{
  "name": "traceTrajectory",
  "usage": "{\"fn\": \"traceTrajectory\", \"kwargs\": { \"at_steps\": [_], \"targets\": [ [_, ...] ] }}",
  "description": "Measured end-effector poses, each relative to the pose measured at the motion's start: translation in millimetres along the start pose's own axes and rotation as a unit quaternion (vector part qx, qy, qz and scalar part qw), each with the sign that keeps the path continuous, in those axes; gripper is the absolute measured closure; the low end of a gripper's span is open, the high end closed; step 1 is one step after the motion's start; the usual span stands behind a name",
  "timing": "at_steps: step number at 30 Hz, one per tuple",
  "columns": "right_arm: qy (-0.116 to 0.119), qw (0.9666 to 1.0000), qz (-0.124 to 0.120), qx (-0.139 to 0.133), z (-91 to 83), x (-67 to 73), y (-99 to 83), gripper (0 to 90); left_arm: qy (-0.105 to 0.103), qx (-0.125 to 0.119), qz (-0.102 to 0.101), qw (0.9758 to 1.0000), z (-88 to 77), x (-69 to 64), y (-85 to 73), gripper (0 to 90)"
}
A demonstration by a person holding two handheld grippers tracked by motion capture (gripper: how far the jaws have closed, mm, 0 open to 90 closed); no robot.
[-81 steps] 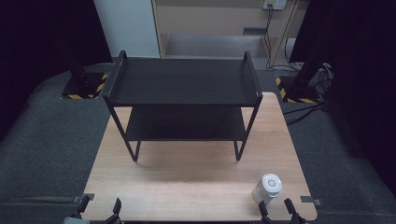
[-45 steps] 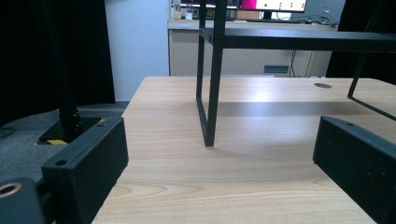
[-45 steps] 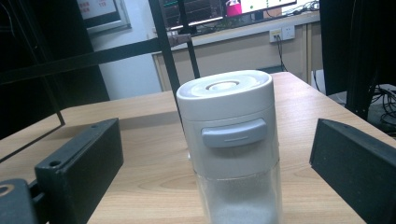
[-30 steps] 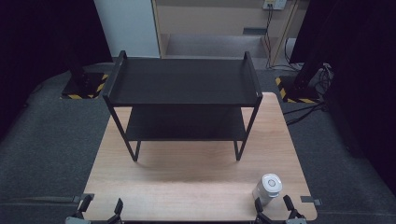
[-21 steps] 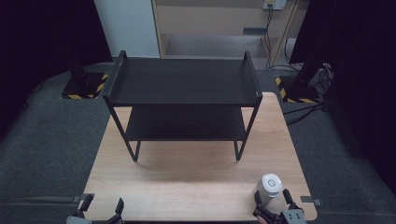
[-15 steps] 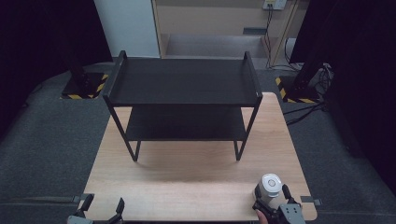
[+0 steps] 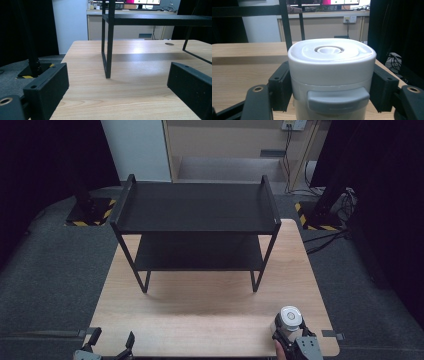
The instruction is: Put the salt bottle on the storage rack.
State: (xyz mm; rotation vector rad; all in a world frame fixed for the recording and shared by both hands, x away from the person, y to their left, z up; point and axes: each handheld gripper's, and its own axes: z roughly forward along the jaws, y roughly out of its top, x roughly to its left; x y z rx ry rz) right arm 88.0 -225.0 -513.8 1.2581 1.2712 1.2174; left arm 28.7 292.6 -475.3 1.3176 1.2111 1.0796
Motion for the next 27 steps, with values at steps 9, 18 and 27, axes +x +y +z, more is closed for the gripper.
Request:
{"fn": "traceTrajectory", "kwargs": {
  "at_steps": [9, 18, 27],
  "targets": [
    [-0.001, 1.0000, 0.003, 0.009, -1.0, 0.5, 5.6, 31.6, -0.001, -0.002, -0.001, 1.0000, -1.7, 0.8, 0.8, 3.0],
    [0.037, 0.9993, 0.004, 0.004, -9.0, 10.0, 45.0, 31.6, -0.005, -0.006, -0.003, 1.0000, -3.9, 0.5, 1.6, 3.1],
    [0.121, 0.9926, 0.010, -0.010, 12.9, 34.1, 110.4, 31.6, -0.014, -0.010, -0.009, 0.9998, -6.0, 0.4, 1.9, 3.3]
  ]
}}
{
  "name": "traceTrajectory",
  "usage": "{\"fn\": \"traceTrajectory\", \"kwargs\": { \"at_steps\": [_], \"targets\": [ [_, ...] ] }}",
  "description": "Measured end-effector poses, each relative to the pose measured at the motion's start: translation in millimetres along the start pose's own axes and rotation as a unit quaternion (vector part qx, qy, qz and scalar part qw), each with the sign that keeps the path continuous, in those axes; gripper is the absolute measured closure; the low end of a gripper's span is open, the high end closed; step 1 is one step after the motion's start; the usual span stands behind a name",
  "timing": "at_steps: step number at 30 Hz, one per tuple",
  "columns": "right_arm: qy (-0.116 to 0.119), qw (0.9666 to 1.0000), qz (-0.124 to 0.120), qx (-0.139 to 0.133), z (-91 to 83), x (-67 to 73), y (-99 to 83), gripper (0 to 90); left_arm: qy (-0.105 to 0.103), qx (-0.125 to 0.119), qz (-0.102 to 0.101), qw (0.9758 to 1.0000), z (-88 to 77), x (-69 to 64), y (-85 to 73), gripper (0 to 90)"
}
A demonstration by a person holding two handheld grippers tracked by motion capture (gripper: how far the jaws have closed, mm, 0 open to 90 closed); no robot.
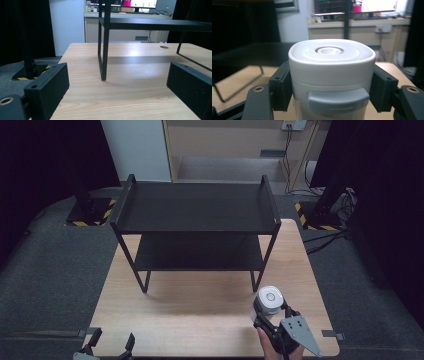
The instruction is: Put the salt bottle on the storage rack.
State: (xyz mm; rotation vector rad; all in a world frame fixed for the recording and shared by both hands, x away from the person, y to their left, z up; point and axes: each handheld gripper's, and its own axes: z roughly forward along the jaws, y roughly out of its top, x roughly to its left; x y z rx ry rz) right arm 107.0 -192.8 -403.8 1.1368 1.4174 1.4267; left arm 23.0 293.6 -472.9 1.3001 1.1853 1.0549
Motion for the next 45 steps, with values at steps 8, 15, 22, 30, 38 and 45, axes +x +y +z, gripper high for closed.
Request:
{"fn": "traceTrajectory", "kwargs": {
  "at_steps": [8, 15, 22, 30, 38, 45],
  "targets": [
    [0.040, 0.9991, -0.011, -0.008, 34.3, 12.3, 35.0, 31.6, -0.002, -0.007, -0.005, 1.0000, -1.6, 1.4, 0.9, 3.3],
    [0.060, 0.9980, -0.022, -0.003, 65.4, 22.3, 62.5, 31.6, -0.003, -0.013, -0.010, 0.9999, -2.6, 3.6, 0.8, 3.3],
    [0.053, 0.9981, -0.030, 0.008, 93.4, 26.8, 73.8, 31.6, 0.000, -0.014, -0.015, 0.9998, -2.8, 7.9, 0.3, 3.4],
    [0.045, 0.9983, -0.032, 0.014, 111.0, 27.0, 73.4, 31.6, 0.004, -0.013, -0.017, 0.9998, -2.2, 12.5, 0.1, 3.4],
    [0.031, 0.9990, -0.028, 0.017, 130.6, 26.7, 71.6, 31.6, 0.005, -0.013, -0.019, 0.9997, -1.1, 13.5, -0.1, 3.5],
    [0.027, 0.9990, -0.031, 0.017, 144.4, 28.5, 72.9, 31.6, 0.009, -0.014, -0.019, 0.9997, -0.5, 14.7, 0.4, 3.5]
  ]
}}
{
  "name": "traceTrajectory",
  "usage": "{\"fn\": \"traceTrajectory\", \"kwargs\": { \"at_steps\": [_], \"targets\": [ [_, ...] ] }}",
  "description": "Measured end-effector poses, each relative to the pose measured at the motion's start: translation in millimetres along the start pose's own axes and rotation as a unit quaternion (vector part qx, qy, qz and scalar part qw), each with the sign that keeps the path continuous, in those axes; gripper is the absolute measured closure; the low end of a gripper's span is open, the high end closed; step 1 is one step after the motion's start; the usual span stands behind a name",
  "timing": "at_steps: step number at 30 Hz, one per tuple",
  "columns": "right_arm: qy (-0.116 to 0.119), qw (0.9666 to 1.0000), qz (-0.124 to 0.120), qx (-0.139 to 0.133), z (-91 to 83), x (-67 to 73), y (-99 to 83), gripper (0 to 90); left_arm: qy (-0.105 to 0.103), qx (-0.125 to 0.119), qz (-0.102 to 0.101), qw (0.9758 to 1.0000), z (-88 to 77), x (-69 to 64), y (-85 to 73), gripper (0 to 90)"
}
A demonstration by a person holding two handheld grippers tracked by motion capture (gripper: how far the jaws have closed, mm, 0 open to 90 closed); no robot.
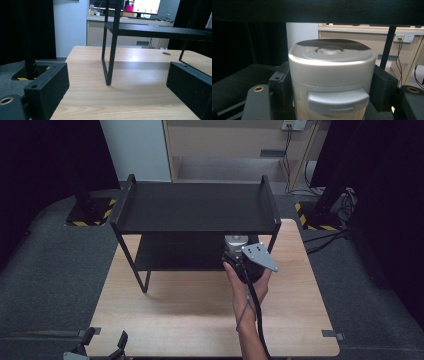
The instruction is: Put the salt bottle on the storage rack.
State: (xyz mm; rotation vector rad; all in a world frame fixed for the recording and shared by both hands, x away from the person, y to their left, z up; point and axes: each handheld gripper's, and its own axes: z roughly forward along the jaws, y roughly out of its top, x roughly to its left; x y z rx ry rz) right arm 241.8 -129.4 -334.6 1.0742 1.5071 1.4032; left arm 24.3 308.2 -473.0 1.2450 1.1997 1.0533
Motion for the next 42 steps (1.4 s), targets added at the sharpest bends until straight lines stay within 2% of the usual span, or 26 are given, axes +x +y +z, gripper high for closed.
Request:
{"fn": "traceTrajectory", "kwargs": {
  "at_steps": [10, 20, 27, 42],
  "targets": [
    [-0.004, 1.0000, 0.002, 0.001, 21.2, 4.5, -1.3, 31.6, 0.005, 0.001, -0.001, 1.0000, 1.2, 2.7, 0.1, 3.5],
    [-0.009, 0.9999, 0.007, 0.003, 33.7, 7.2, -1.1, 31.6, 0.006, 0.001, -0.002, 1.0000, 3.0, 4.5, 0.3, 3.5],
    [-0.010, 0.9998, 0.006, 0.016, 39.8, 9.2, -2.0, 31.6, 0.008, 0.002, -0.003, 1.0000, 2.7, 5.6, -0.2, 3.5],
    [-0.009, 0.9999, 0.009, 0.007, 37.8, 8.1, -8.8, 31.4, 0.002, 0.004, -0.004, 1.0000, 4.1, 4.4, -1.2, 3.5]
  ]
}}
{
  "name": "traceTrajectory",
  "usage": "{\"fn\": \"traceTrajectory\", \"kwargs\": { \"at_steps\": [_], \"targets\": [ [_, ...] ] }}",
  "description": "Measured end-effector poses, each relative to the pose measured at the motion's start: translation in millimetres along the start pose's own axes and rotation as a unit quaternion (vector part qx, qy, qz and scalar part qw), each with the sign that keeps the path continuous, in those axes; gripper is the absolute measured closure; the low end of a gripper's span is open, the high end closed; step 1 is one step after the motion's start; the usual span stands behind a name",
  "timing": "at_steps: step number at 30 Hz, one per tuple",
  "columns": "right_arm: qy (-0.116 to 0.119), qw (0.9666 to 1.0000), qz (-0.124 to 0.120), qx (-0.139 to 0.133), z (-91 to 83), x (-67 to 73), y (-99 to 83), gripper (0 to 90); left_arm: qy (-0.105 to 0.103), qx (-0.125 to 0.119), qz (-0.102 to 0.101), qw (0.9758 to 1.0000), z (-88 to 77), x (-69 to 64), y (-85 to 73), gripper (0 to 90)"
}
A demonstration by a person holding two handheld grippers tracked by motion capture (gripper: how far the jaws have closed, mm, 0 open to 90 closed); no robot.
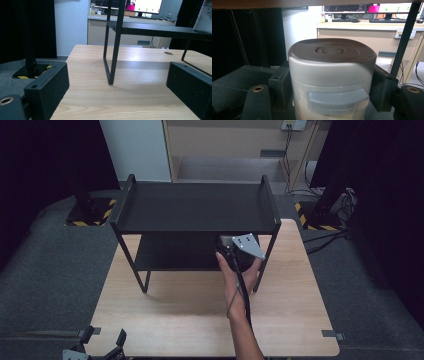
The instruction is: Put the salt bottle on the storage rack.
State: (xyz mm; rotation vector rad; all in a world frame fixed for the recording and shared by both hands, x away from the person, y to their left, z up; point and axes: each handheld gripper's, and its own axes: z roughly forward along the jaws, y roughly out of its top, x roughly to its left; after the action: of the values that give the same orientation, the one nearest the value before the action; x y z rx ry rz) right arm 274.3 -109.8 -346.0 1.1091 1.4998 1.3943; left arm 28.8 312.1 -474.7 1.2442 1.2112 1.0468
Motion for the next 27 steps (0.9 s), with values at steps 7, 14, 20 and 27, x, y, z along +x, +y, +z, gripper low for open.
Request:
{"fn": "traceTrajectory", "kwargs": {
  "at_steps": [7, 14, 20, 27],
  "targets": [
    [-0.002, 1.0000, 0.002, -0.006, -0.4, 1.0, -3.5, 31.1, 0.001, 0.000, -0.001, 1.0000, -1.2, 0.5, -0.1, 3.5],
    [-0.013, 0.9997, 0.007, -0.020, -1.1, 5.7, -9.6, 15.8, 0.002, -0.002, -0.002, 1.0000, -2.9, 1.2, -0.6, 3.5],
    [-0.023, 0.9994, 0.000, -0.026, -2.8, 11.8, -11.4, 10.7, 0.000, -0.002, -0.002, 1.0000, -3.1, 1.3, -0.5, 3.5],
    [-0.038, 0.9988, -0.009, -0.031, -5.2, 18.8, -11.0, 7.7, 0.001, -0.002, -0.004, 1.0000, -3.6, 2.1, -0.9, 3.5]
  ]
}}
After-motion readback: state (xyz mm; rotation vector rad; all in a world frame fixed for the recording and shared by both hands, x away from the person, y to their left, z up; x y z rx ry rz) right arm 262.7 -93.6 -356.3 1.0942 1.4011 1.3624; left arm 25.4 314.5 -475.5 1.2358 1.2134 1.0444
